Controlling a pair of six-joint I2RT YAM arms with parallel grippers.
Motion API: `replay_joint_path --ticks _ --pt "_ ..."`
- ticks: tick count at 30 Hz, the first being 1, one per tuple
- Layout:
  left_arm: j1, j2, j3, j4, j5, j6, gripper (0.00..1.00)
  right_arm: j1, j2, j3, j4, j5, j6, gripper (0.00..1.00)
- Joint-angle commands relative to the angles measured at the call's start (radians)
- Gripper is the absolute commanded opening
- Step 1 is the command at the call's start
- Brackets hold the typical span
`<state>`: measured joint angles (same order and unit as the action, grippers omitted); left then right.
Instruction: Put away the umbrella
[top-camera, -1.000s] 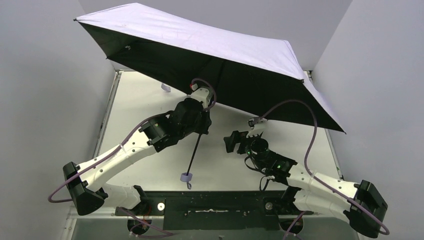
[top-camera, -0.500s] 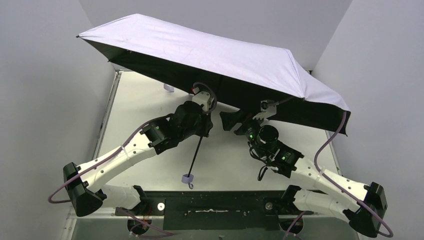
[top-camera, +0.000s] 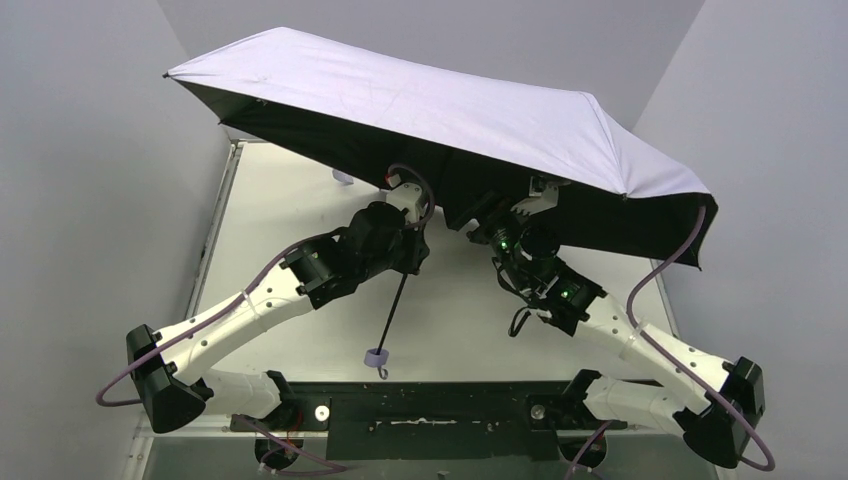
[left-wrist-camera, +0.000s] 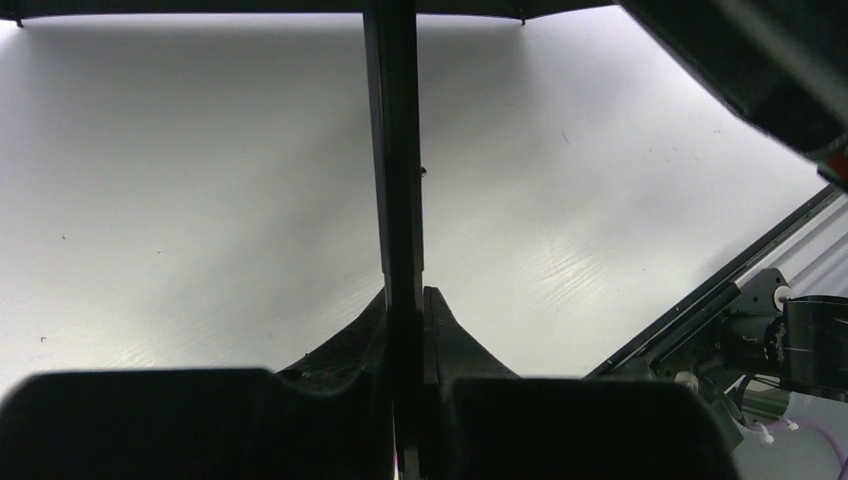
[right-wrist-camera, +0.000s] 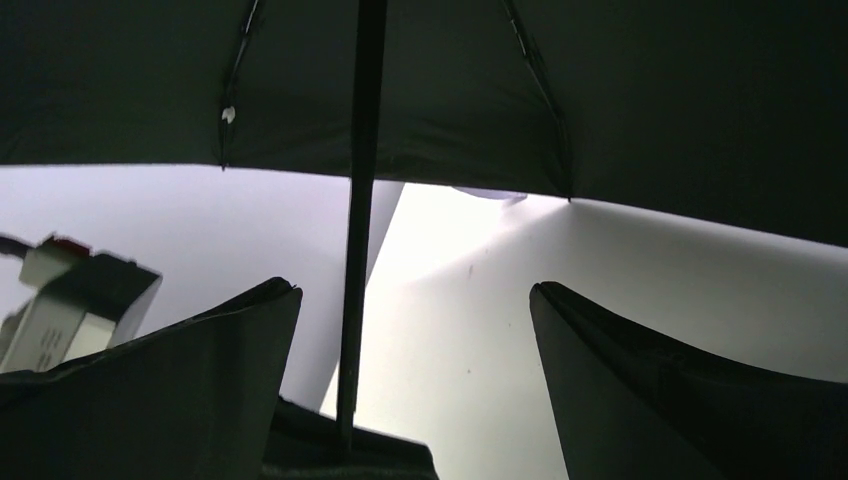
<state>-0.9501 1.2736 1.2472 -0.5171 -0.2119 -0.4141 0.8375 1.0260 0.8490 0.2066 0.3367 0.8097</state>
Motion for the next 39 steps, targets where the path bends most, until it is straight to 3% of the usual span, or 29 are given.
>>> replay_joint_path --ticks 1,18,39 --pt "-0.016 -0.006 0.021 0.013 0.037 0.047 0.0 -0.058 0.031 0.085 0.101 -0.043 0.055 0.89" --pt "-0.045 0.016 0.039 -0.034 0.038 0.065 0.0 -0.223 0.233 0.29 0.139 -0.28 0.181 0.88" --pt "-0.057 0.023 0.036 -0.035 0.055 0.081 0.0 -0.269 0.364 0.413 0.113 -0.28 0.265 0.82"
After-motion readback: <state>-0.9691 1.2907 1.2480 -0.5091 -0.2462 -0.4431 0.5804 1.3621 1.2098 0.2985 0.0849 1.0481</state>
